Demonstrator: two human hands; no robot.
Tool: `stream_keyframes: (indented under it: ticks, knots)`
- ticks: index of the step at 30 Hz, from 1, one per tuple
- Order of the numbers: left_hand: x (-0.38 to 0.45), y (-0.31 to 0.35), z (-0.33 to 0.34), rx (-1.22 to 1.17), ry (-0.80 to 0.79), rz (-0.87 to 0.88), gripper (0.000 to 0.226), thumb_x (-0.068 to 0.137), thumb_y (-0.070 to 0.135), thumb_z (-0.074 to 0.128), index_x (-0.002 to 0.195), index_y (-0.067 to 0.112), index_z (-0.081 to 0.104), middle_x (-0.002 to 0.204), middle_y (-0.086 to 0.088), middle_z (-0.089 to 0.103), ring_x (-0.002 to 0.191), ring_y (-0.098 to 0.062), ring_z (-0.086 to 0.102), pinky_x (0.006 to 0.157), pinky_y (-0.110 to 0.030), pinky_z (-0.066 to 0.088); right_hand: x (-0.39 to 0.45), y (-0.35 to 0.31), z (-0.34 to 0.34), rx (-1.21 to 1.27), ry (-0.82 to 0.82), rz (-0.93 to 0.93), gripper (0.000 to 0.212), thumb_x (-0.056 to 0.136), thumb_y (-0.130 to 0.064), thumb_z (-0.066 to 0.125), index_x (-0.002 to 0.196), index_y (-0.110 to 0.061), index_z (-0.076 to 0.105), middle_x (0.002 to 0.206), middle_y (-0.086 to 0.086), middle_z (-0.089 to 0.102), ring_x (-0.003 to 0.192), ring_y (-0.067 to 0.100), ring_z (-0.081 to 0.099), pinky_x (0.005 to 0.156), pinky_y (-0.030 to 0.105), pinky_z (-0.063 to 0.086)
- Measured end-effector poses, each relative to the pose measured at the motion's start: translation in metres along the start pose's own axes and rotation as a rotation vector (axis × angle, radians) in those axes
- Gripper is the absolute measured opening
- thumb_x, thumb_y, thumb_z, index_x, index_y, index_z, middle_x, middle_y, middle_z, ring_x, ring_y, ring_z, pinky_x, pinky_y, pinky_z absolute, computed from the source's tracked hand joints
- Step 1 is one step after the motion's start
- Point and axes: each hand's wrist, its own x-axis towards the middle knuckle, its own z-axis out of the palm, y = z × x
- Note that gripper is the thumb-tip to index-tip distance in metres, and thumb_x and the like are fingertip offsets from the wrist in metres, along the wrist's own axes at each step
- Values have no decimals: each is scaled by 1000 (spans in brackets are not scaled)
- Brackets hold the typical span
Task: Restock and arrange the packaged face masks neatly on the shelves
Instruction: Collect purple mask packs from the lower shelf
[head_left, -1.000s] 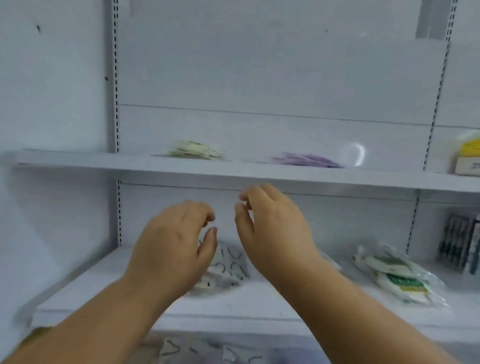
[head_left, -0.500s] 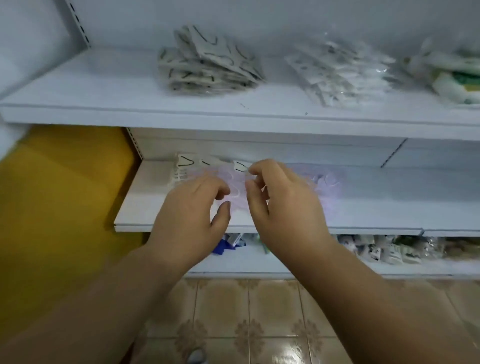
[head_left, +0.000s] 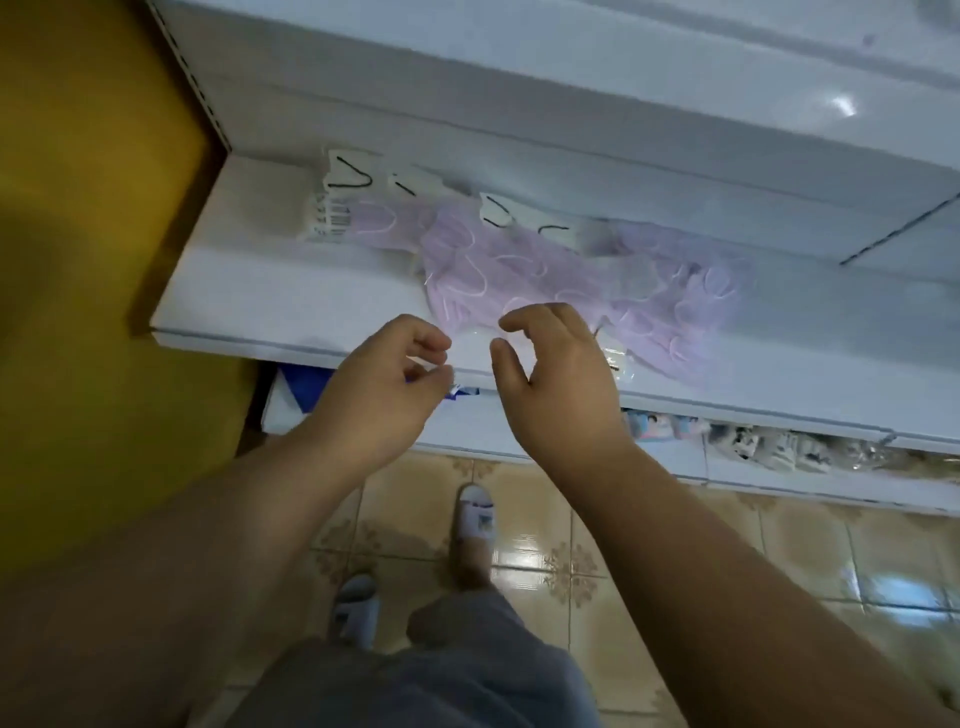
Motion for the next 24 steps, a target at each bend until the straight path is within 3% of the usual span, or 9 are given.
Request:
stream_keyframes:
  ticks: [3, 7, 11, 14, 17, 21, 22, 23, 24]
  knots:
    - [42, -5, 19, -492, 10, -345, 12, 97, 17, 61, 106, 25, 63, 113, -2, 70, 98, -17, 70, 89, -34, 55, 43, 32, 26, -15, -155, 17, 28, 98, -25, 58, 124, -16, 63, 128, 1, 57, 103, 20, 60, 82, 21, 36]
    - [86, -19, 34, -849, 73, -527, 14, 102, 13, 54, 115, 13, 60, 118, -9, 66, 103, -27, 68, 90, -37, 52, 96, 64, 57, -40, -273, 55, 31, 99, -27, 56, 129, -18, 58, 136, 2, 52, 106, 21, 60, 82, 23, 38]
    - [120, -43, 45, -931, 117, -625, 34, 102, 19, 55, 134, 8, 55, 134, -9, 58, 125, -26, 56, 103, -42, 48, 145, 84, 97, -134, -375, -1, 46, 97, -28, 58, 141, -16, 48, 152, 7, 37, 131, 28, 48, 98, 32, 39]
    - [145, -59, 53, -897, 116, -648, 26, 98, 31, 62, 120, 17, 60, 132, -6, 58, 120, -22, 58, 101, -42, 51, 170, 107, 123, -260, -472, 52, 63, 96, -36, 59, 150, -14, 35, 162, 12, 21, 147, 30, 29, 115, 42, 33]
    - [169, -67, 58, -834, 83, -699, 19, 94, 40, 66, 96, 23, 57, 117, -4, 55, 99, -20, 59, 103, -43, 50, 171, 121, 140, -287, -542, 127, 66, 97, -40, 56, 151, -12, 30, 157, 12, 33, 142, 31, 36, 113, 43, 35]
    - [181, -76, 64, -919, 80, -743, 19, 99, 33, 60, 112, 19, 62, 138, -25, 48, 84, -25, 63, 83, -34, 48, 151, 112, 159, -21, -648, 227, 47, 102, -29, 50, 148, -19, 41, 140, 8, 55, 127, 28, 54, 102, 32, 41]
    - [180, -79, 64, -957, 85, -746, 21, 100, 30, 58, 114, 16, 65, 141, -20, 44, 78, -28, 63, 76, -32, 46, 148, 111, 163, 33, -614, 225, 43, 102, -26, 49, 145, -21, 45, 138, 7, 57, 125, 27, 55, 102, 32, 42]
    - [184, -86, 67, -982, 84, -746, 17, 101, 28, 57, 108, 16, 66, 103, 11, 40, 67, -27, 58, 70, -30, 44, 148, 112, 165, 25, -554, 188, 41, 102, -23, 48, 143, -20, 48, 140, 6, 56, 126, 26, 54, 106, 33, 41]
    - [186, -91, 69, -984, 95, -759, 15, 101, 27, 56, 93, 17, 64, 84, -12, 55, 59, -22, 51, 65, -30, 43, 149, 116, 167, -34, -496, 146, 41, 102, -22, 48, 143, -19, 49, 145, 6, 52, 132, 25, 50, 110, 35, 38]
